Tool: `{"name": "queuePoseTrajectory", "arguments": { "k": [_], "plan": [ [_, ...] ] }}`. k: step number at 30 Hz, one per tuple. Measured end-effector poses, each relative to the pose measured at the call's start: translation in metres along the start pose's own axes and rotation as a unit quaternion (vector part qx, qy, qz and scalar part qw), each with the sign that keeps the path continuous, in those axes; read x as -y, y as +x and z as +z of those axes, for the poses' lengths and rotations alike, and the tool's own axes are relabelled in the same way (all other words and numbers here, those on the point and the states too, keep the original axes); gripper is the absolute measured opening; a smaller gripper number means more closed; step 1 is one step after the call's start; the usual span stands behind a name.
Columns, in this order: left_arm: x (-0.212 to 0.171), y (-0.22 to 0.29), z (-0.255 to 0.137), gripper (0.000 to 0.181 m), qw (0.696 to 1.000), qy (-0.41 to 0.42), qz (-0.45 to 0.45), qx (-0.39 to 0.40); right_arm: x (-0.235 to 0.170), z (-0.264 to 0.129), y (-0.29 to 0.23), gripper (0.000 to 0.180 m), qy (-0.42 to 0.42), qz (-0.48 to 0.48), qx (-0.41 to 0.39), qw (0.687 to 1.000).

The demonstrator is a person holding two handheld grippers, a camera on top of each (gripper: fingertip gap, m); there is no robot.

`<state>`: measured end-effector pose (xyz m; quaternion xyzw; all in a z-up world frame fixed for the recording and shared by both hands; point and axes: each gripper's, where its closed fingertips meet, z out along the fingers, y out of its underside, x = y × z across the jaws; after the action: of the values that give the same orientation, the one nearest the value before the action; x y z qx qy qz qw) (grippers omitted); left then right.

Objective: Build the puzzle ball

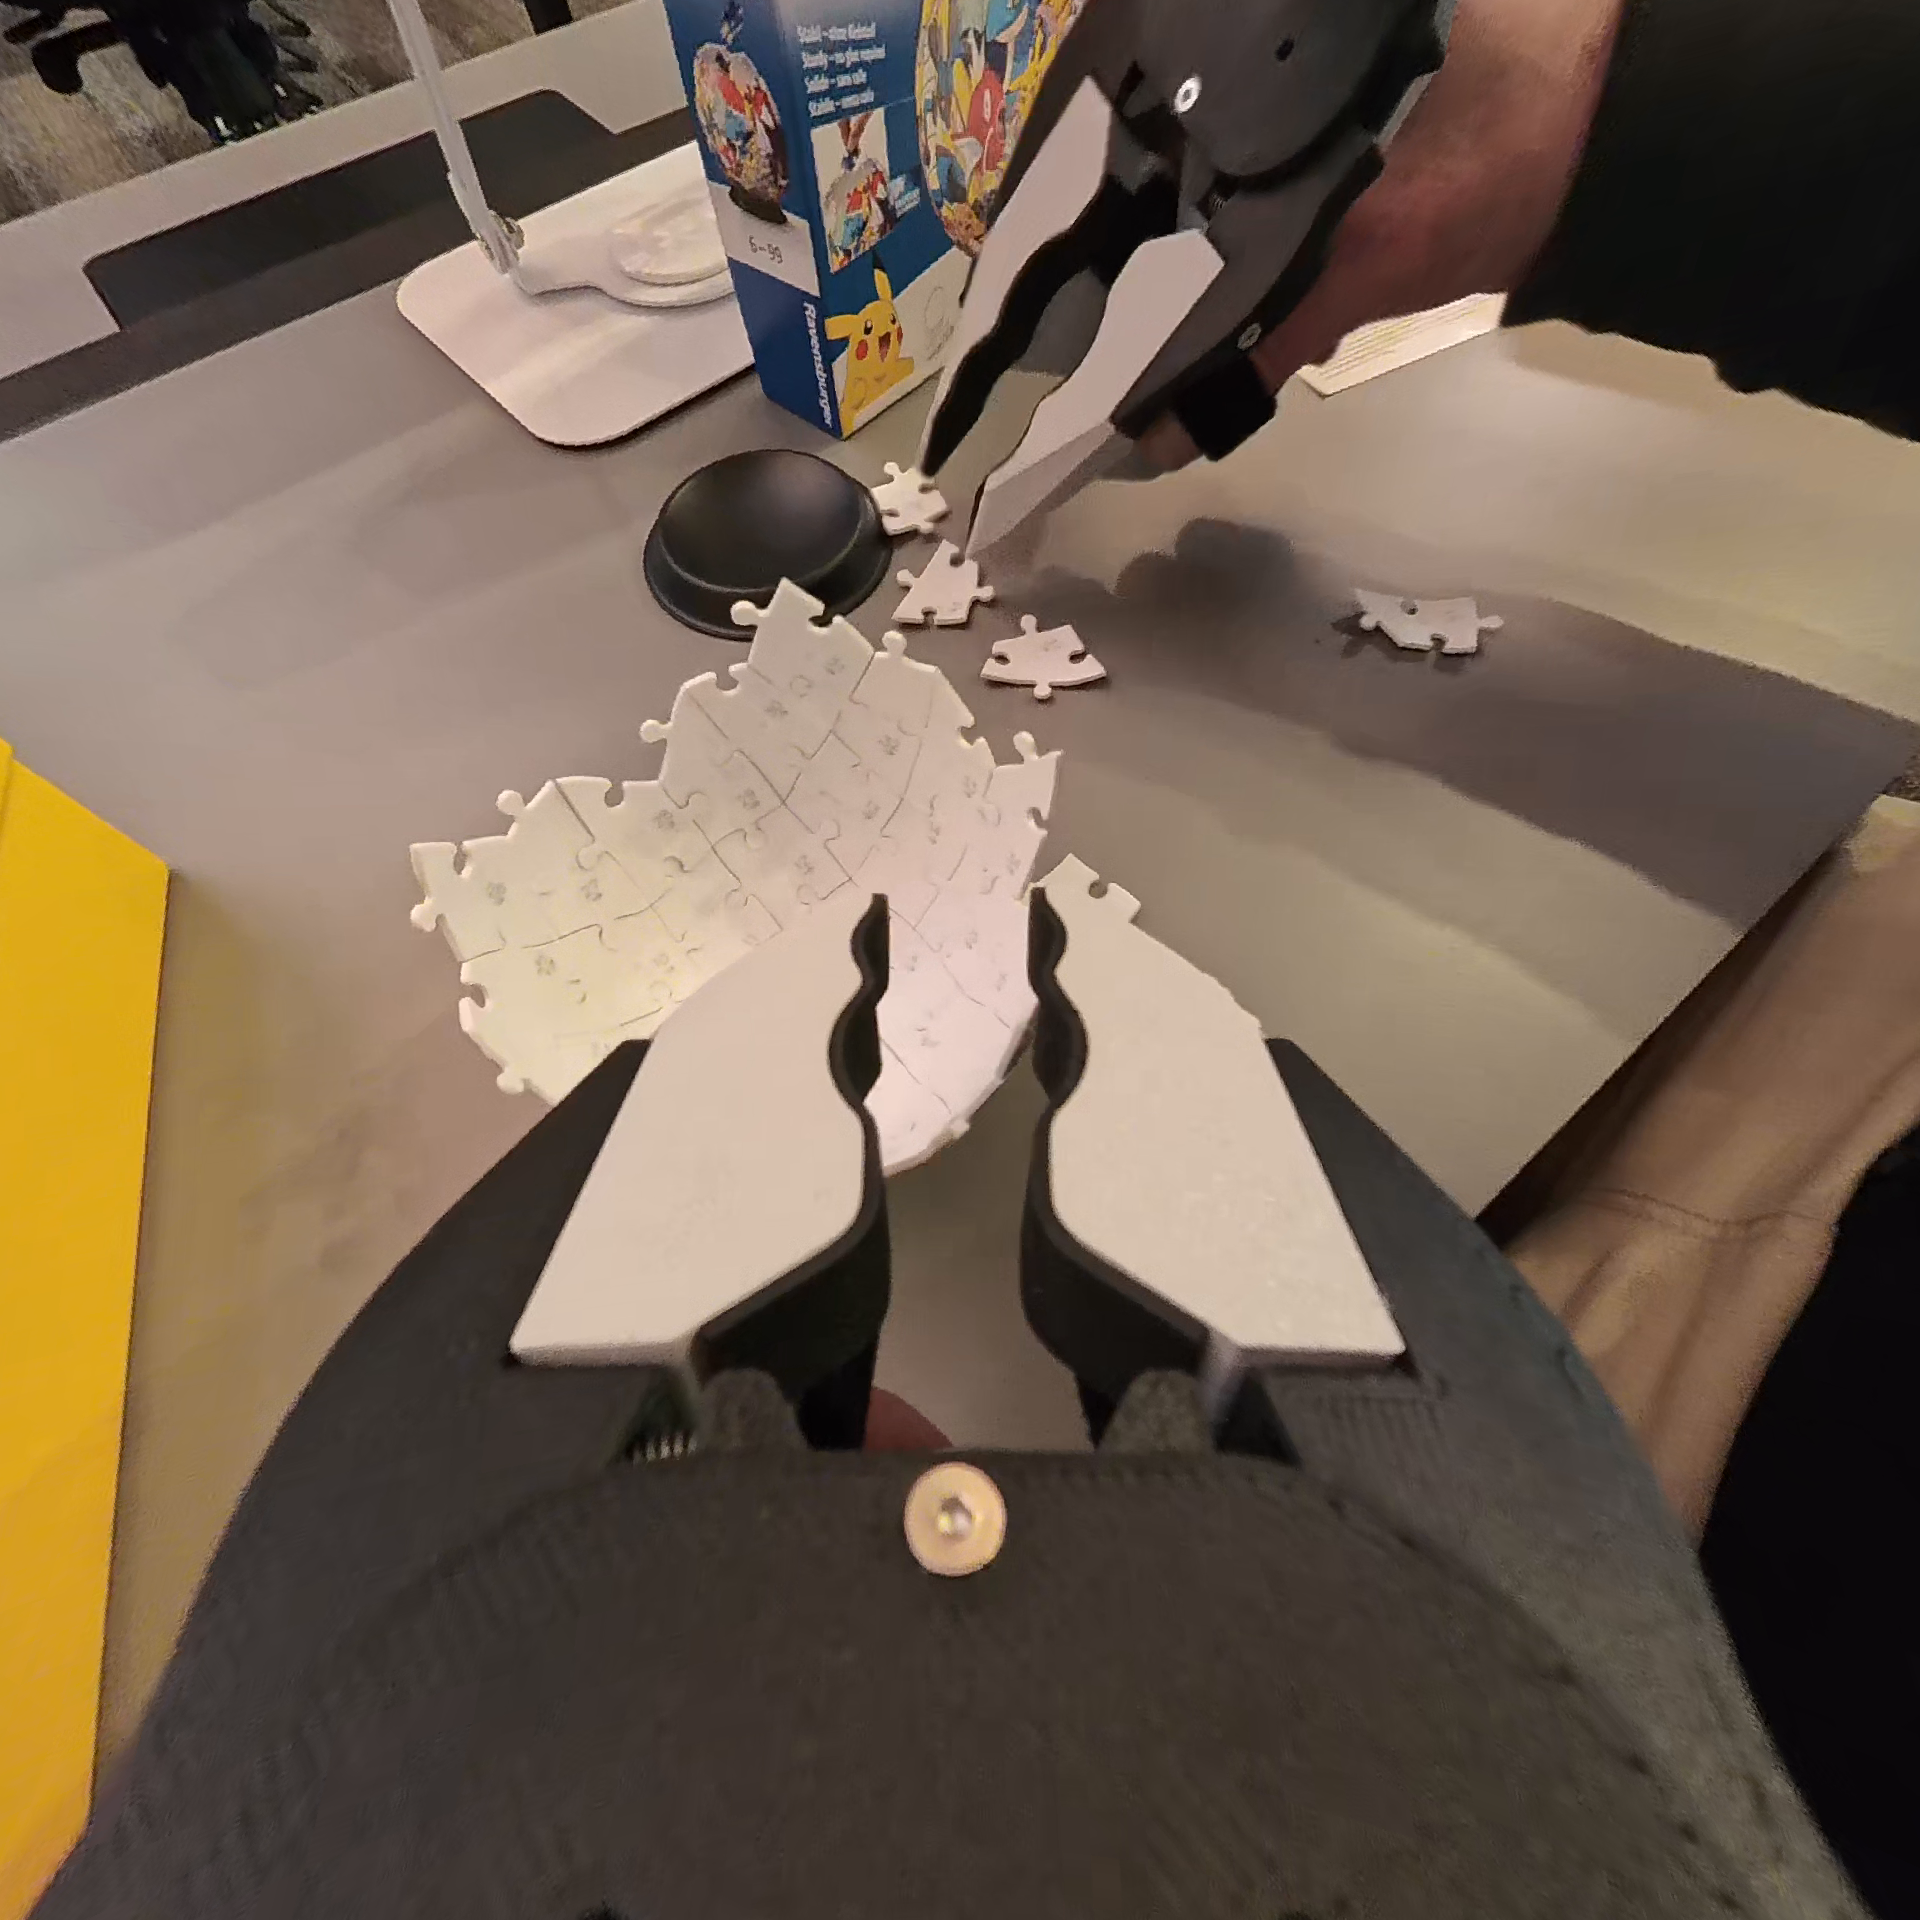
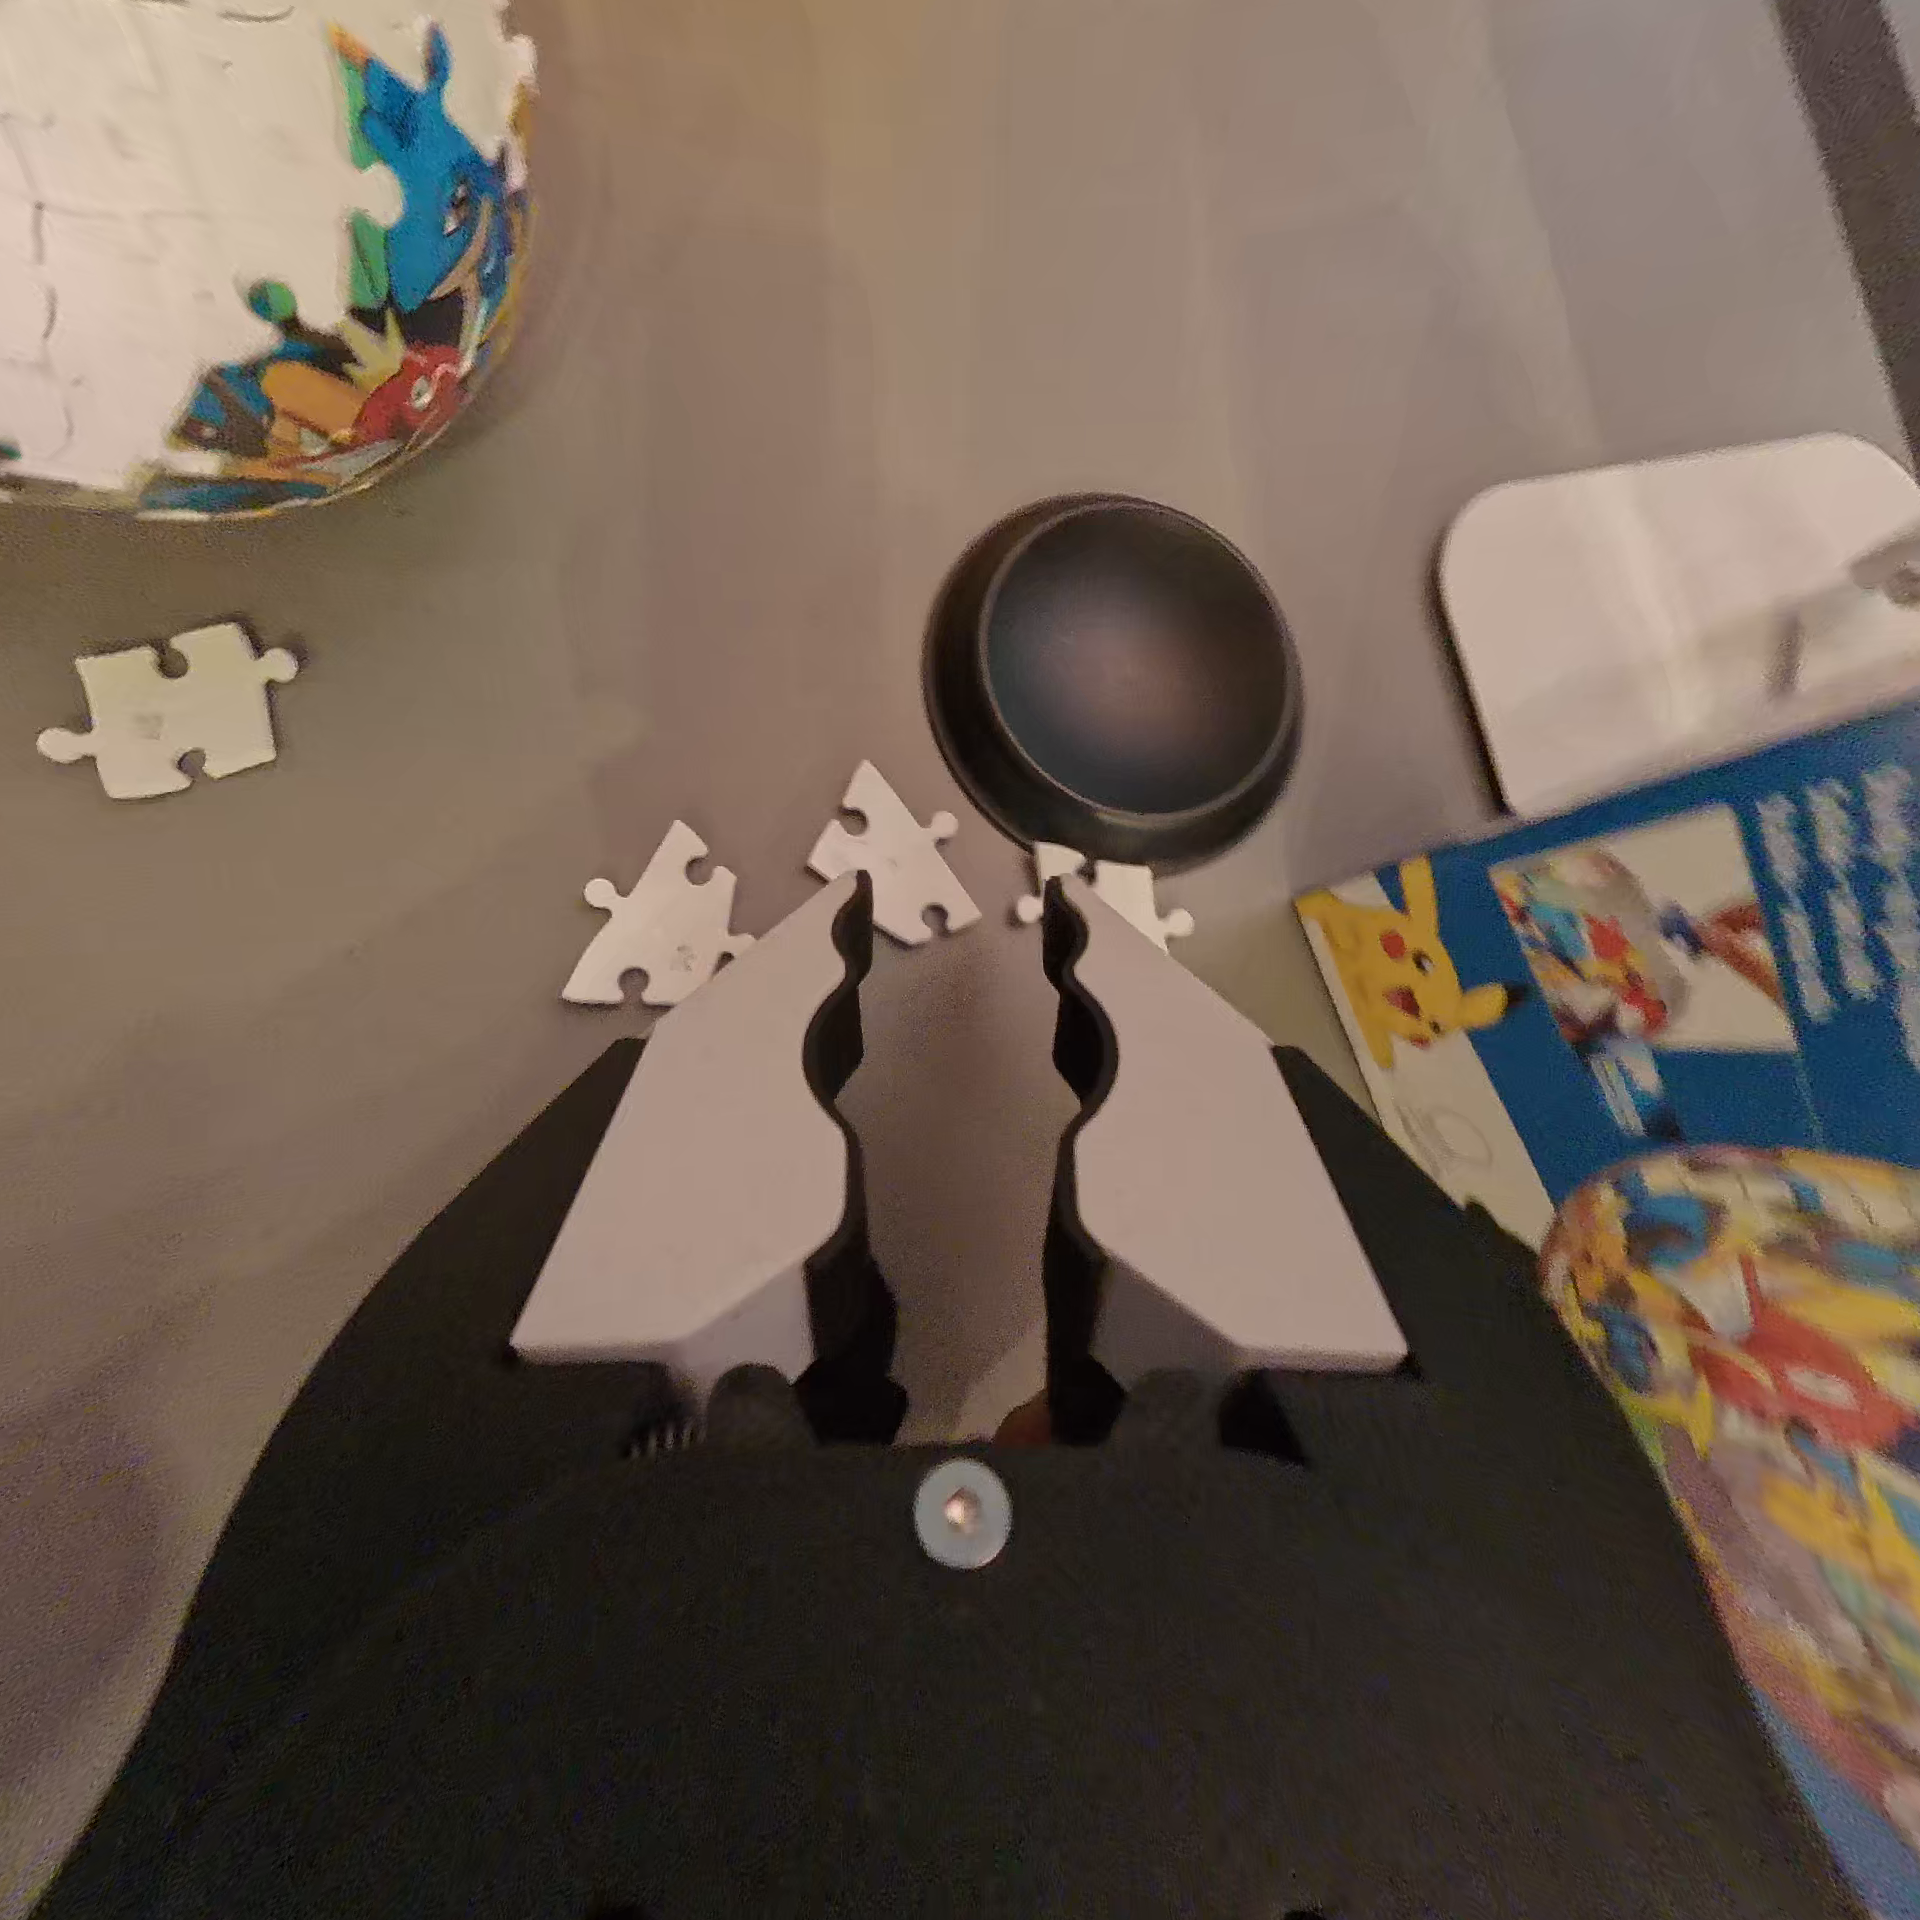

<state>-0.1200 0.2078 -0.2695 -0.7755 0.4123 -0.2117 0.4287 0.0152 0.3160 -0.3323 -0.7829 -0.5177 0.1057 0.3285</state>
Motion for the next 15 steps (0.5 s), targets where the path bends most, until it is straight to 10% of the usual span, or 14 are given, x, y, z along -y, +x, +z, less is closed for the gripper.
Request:
{"name": "queuePoseTrajectory", "arguments": {
  "k": [15],
  "plan": [
    [0.002, -0.001, -0.001, 0.026, 1.0, 0.003, 0.007, -0.005, -0.01, 0.011, -0.016, 0.024, -0.022, -0.002, 0.112, 0.993]
  ]
}}
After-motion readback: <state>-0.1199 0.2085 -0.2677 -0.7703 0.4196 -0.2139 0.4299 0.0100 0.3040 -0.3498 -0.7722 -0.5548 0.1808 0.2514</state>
